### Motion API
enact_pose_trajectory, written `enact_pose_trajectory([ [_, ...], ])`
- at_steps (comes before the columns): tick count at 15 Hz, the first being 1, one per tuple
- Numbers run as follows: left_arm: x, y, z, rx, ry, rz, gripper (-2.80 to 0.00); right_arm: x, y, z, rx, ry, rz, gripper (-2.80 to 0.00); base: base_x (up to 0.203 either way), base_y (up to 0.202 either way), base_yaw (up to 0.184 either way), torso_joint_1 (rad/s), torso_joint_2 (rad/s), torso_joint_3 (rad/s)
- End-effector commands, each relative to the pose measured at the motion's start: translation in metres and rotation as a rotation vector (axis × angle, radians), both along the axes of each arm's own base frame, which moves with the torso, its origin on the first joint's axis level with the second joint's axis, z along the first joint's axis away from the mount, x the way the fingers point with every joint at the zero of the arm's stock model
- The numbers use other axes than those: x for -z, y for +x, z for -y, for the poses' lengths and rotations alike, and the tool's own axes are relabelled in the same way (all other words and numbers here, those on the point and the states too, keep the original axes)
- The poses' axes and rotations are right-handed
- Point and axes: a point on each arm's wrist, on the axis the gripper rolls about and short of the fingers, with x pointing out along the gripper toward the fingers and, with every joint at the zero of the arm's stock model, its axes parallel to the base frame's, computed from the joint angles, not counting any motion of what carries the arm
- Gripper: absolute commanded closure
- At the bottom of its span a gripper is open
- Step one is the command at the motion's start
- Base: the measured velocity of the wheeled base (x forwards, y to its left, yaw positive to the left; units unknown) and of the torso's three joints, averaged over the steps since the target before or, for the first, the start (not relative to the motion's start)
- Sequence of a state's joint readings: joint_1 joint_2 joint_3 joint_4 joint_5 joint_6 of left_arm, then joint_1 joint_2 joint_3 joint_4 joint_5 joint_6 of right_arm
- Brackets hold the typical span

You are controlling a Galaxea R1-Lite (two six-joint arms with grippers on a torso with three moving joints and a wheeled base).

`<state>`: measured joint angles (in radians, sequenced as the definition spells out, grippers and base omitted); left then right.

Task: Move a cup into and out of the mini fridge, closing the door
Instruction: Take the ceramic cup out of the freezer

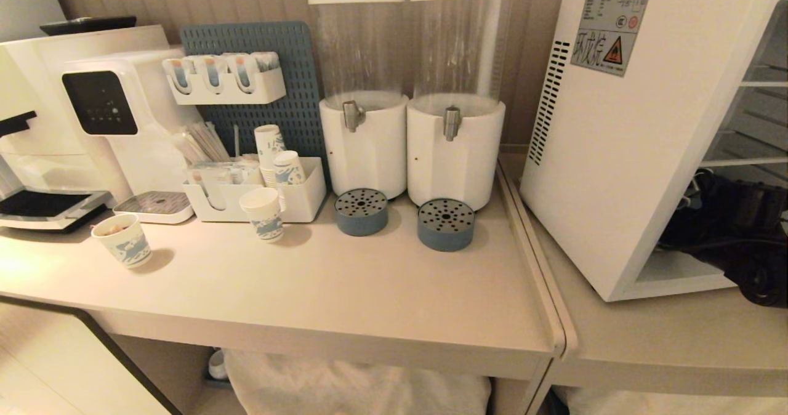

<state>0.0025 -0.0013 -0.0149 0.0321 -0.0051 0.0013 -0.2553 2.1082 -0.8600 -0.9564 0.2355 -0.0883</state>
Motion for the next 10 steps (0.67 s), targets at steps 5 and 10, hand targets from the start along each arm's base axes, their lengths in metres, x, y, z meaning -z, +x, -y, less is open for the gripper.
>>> enact_pose_trajectory([
  [5,0.0,0.0,0.0,0.0,0.0,-0.001,0.0,-0.001,-0.014,-0.004,-0.012,0.005,-0.018,0.0,0.0,0.0,0.0,0.0,0.0,0.0],
  [10,0.0,0.0,0.0,-0.001,0.0,-0.001,0.0,-0.012,-0.044,-0.013,-0.033,0.013,-0.028,0.0,0.0,0.0,0.0,0.0,0.0,0.0],
])
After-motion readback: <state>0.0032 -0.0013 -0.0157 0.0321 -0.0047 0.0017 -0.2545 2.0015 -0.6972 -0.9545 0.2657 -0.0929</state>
